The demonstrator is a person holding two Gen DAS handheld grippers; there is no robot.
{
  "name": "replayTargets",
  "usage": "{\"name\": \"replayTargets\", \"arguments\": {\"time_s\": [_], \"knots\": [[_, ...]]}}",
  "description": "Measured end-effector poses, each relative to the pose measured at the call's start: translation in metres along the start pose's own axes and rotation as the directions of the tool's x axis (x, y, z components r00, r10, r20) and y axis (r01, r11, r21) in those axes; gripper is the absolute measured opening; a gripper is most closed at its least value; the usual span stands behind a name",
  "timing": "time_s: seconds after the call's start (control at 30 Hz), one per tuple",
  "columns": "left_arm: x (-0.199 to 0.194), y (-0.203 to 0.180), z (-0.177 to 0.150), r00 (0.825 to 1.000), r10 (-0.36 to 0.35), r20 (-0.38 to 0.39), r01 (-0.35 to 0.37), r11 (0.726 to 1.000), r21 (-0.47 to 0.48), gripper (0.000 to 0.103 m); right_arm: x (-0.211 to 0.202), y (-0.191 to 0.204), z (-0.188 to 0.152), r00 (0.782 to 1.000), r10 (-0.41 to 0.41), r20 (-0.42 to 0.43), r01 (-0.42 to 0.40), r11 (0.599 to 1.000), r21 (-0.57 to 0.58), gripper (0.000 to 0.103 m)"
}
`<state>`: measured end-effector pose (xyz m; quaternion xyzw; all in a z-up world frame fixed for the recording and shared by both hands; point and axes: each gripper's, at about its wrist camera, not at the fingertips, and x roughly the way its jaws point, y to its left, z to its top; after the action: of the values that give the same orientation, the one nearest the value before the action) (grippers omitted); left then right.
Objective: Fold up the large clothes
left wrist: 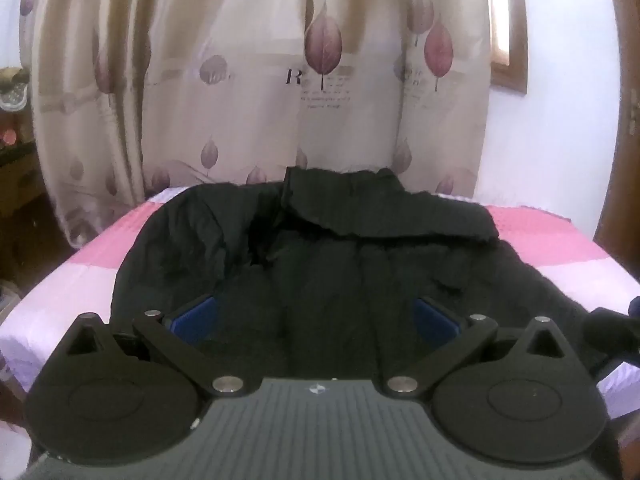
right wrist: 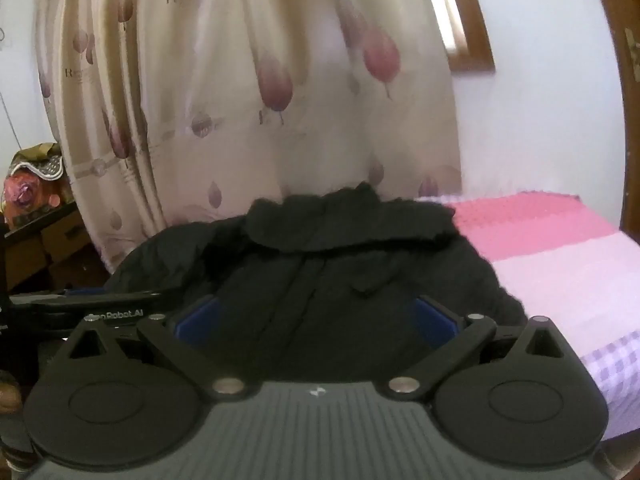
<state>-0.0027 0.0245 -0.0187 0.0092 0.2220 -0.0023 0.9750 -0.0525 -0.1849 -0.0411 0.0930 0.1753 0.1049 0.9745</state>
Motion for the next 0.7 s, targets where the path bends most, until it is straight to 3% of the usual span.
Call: {"name": "replayTargets", "arguments": {"time_s": [0.4,0.7], "knots": [[0.001,0.008,-0.014,0.999,0.011,-0.032,-0.011,1.000,0.000,0.103,0.000,0.022,-0.003,1.000,-0.023,-0.021,0.024,1.000,0.015,0.103],[-0.002,0.011,-0.026,0.999,0.016,-0.040,-0.016,1.000,0.006,0.103,-0.003,0.027,-0.008,0.996,-0.086,0.000,0.086,0.995,-0.055,0.103]]}}
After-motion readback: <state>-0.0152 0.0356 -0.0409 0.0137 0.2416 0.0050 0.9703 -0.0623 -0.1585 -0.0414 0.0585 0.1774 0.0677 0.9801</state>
